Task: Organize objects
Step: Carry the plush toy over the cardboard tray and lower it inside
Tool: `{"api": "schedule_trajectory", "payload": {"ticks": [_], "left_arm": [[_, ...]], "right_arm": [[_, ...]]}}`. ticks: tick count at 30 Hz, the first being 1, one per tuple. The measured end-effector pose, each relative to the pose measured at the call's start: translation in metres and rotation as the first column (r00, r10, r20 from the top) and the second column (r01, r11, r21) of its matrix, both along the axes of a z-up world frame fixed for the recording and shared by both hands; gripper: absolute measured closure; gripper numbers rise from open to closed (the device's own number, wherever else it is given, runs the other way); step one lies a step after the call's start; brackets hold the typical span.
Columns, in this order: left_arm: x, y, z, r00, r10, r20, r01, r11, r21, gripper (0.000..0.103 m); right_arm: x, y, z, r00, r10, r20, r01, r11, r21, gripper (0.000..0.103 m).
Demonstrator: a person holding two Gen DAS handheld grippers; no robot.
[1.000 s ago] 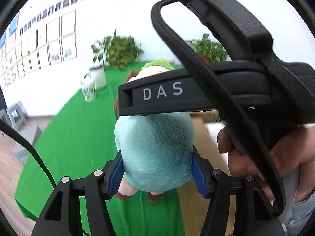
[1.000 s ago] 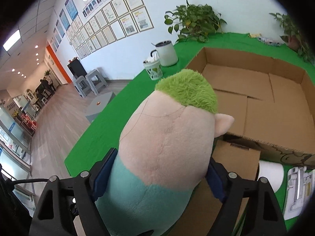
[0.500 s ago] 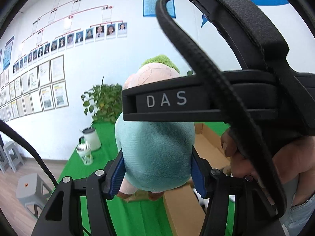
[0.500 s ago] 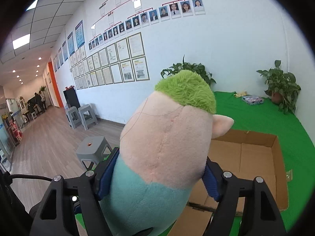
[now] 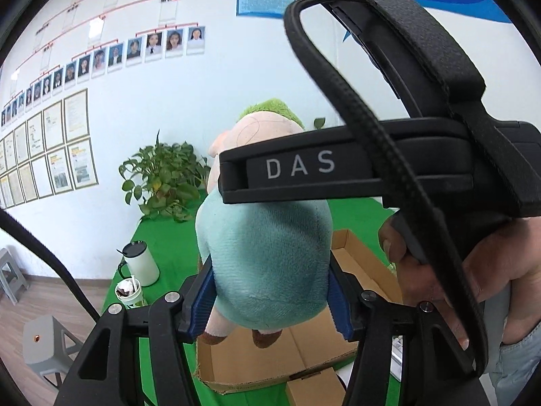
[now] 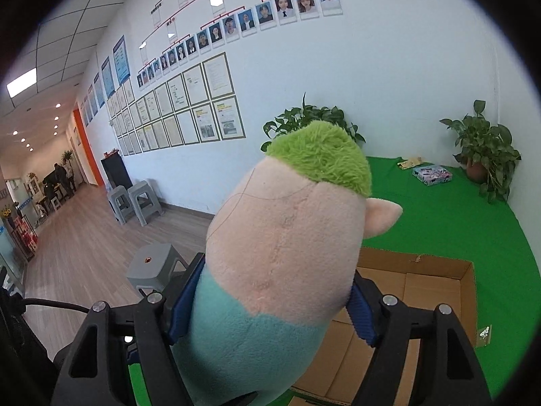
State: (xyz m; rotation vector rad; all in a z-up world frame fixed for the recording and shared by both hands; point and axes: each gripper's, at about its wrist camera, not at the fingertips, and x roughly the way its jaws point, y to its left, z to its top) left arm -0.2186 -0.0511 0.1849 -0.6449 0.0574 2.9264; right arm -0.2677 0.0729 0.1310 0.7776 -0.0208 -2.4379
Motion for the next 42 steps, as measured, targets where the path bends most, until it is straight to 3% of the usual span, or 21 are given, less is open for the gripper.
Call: {"api": "schedule_trajectory", "payload": {"ticks": [7, 11, 17, 19, 24, 27, 31, 33, 35, 36, 37, 42], "left_arm": [[-0.068, -0.008, -0.041, 0.989, 0.024, 0.146, -0.022, 1.0, -0.018, 0.048], [-0.09, -0.011, -0.08, 0.972, 0.052, 0.228, -0.047, 0.998, -0.029, 0.048], [-0.119, -0.03, -0.151, 0.934, 0.072, 0.35, -0.085, 0.996, 0.02, 0.048], [-0.075, -0.038, -0.188, 0.92, 0.073, 0.385, -0.096, 0.995, 0.04, 0.048], [-0.064, -0.041, -0.243, 0.884, 0.07, 0.462, -0.131, 0.986, 0.1, 0.048], [-0.057, -0.057, -0.275, 0.875, 0.065, 0.48, -0.141, 0.982, 0.124, 0.043], [-0.044, -0.092, -0.273, 0.895, 0.052, 0.443, -0.145, 0.973, 0.179, 0.036], [-0.021, -0.074, -0.246, 0.918, 0.083, 0.389, -0.147, 0.979, 0.139, 0.037], [-0.018, -0.076, -0.246, 0.933, 0.102, 0.344, -0.143, 0.985, 0.094, 0.04], [-0.018, -0.073, -0.247, 0.93, 0.092, 0.357, -0.13, 0.988, 0.083, 0.044], [-0.019, -0.07, -0.251, 0.921, 0.074, 0.382, -0.117, 0.989, 0.09, 0.056], [-0.011, -0.067, -0.253, 0.905, 0.086, 0.417, -0.149, 0.981, 0.122, 0.059]], "right_arm": [[-0.045, 0.002, -0.052, 0.991, 0.014, 0.136, -0.013, 1.0, -0.012, 0.029], [-0.065, -0.005, -0.094, 0.976, 0.053, 0.211, -0.048, 0.998, -0.027, 0.029], [-0.09, -0.025, -0.157, 0.947, 0.091, 0.308, -0.092, 0.996, -0.012, 0.029], [-0.097, -0.029, -0.179, 0.933, 0.097, 0.346, -0.099, 0.995, -0.011, 0.029], [-0.108, -0.039, -0.228, 0.899, 0.089, 0.429, -0.114, 0.993, 0.033, 0.029], [-0.109, -0.047, -0.244, 0.885, 0.091, 0.457, -0.134, 0.989, 0.062, 0.029], [-0.105, -0.054, -0.244, 0.89, 0.077, 0.45, -0.129, 0.988, 0.085, 0.028], [-0.105, -0.056, -0.243, 0.891, 0.069, 0.449, -0.131, 0.985, 0.109, 0.027], [-0.108, -0.058, -0.241, 0.891, 0.069, 0.448, -0.136, 0.984, 0.117, 0.022], [-0.11, -0.059, -0.241, 0.889, 0.067, 0.452, -0.133, 0.984, 0.115, 0.02], [-0.112, -0.058, -0.241, 0.885, 0.062, 0.462, -0.123, 0.987, 0.103, 0.016], [-0.117, -0.038, -0.229, 0.855, 0.073, 0.513, -0.07, 0.997, -0.025, 0.015]]}}
